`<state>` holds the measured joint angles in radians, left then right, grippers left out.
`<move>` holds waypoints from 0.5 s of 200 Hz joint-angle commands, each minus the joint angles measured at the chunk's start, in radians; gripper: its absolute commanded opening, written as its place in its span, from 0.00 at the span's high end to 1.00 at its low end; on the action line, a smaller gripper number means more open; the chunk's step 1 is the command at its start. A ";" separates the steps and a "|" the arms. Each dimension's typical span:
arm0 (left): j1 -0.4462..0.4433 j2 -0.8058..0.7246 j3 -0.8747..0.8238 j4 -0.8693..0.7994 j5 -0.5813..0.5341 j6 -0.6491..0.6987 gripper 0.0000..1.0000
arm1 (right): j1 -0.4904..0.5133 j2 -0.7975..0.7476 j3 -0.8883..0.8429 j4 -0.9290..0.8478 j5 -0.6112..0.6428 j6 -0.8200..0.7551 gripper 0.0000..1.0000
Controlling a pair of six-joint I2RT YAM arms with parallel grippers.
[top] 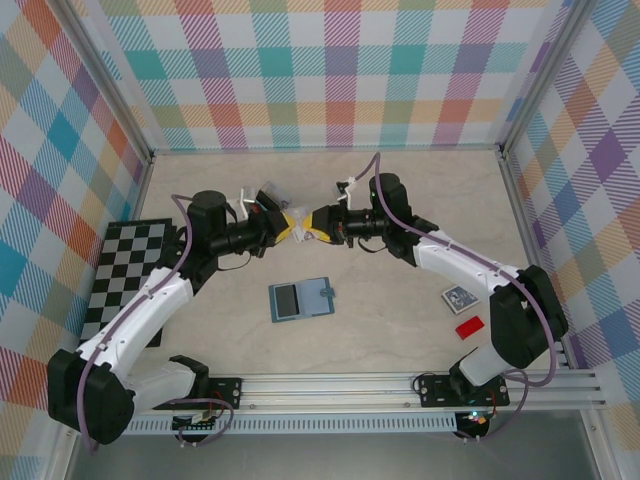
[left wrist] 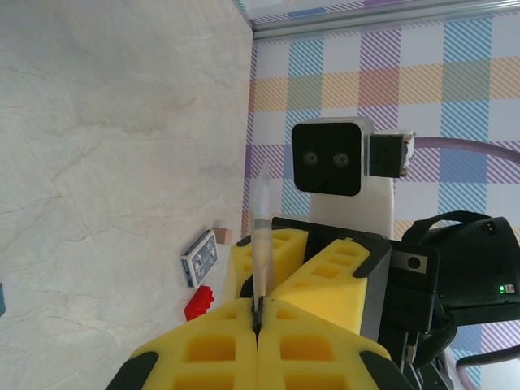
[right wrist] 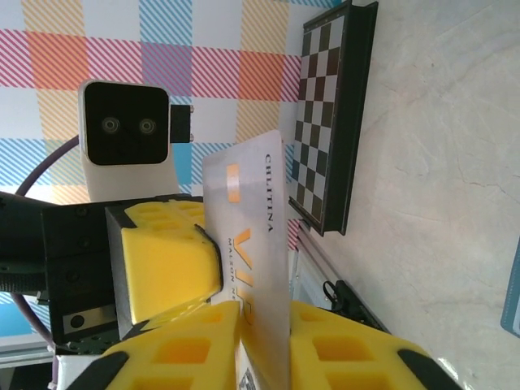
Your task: Take the credit cards out of the card holder
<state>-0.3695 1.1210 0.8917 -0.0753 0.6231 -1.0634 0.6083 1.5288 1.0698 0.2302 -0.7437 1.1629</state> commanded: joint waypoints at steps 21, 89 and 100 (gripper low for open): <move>0.018 -0.020 0.034 -0.244 -0.093 0.108 0.64 | -0.004 -0.075 0.009 -0.115 0.051 -0.115 0.97; 0.043 -0.036 0.072 -0.651 -0.425 0.278 0.12 | -0.003 -0.066 0.122 -0.564 0.318 -0.581 1.00; 0.057 -0.045 0.055 -0.678 -0.460 0.282 0.09 | -0.004 -0.037 0.147 -0.593 0.339 -0.645 1.00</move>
<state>-0.3485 1.1084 0.9482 -0.5911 0.3099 -0.8474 0.6083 1.4540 1.1488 -0.2077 -0.5064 0.7544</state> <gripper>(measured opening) 0.889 0.047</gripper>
